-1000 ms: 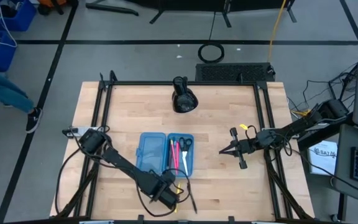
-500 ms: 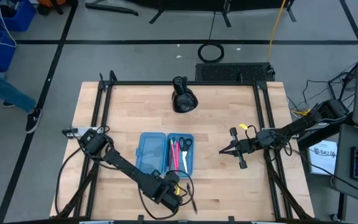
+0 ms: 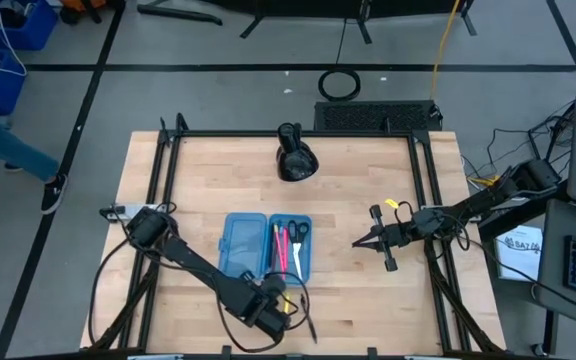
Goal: Pick & place school supplies into a supply box
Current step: Put the left black pen into the blue supply box
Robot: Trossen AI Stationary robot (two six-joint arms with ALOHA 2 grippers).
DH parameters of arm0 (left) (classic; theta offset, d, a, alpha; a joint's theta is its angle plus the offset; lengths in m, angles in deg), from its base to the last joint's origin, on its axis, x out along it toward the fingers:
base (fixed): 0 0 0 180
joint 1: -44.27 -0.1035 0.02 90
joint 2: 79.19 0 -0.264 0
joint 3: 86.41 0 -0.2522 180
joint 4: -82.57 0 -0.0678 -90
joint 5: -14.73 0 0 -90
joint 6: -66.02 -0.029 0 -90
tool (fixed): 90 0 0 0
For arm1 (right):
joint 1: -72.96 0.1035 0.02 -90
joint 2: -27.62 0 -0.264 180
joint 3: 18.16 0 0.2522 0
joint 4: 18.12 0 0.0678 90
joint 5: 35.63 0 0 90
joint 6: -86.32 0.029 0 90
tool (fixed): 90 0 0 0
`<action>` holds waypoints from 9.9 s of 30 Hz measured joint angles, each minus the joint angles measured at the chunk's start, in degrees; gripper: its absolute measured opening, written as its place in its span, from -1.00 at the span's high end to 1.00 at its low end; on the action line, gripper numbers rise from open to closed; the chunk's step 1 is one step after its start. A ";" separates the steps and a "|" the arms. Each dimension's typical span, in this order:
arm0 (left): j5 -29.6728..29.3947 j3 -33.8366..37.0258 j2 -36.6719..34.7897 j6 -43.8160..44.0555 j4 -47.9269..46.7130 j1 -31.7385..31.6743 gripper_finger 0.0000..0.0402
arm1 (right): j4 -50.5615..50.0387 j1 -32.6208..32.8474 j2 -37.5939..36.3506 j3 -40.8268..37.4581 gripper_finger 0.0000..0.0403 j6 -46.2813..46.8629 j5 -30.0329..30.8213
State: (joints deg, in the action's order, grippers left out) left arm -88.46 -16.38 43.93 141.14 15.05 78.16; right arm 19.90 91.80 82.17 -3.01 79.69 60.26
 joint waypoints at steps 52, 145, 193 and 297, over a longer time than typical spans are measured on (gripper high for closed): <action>-4.62 77.90 -53.12 -75.55 90.21 3.19 0.95 | -64.76 27.58 36.78 69.44 1.00 40.79 21.07; -0.39 77.81 -53.06 -74.80 74.99 2.99 0.85 | -93.69 13.43 70.20 82.10 0.55 92.78 -8.95; -0.28 77.85 -53.08 -67.40 75.00 2.99 0.85 | -120.30 18.32 68.42 78.69 0.67 65.75 1.55; -0.38 77.85 -52.99 -70.11 74.62 3.30 0.85 | -80.94 12.88 37.95 47.67 0.76 85.40 0.24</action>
State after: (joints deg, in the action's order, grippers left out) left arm -88.84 61.48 -9.06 71.03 89.67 81.46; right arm -61.04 104.68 120.11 44.66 165.09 60.49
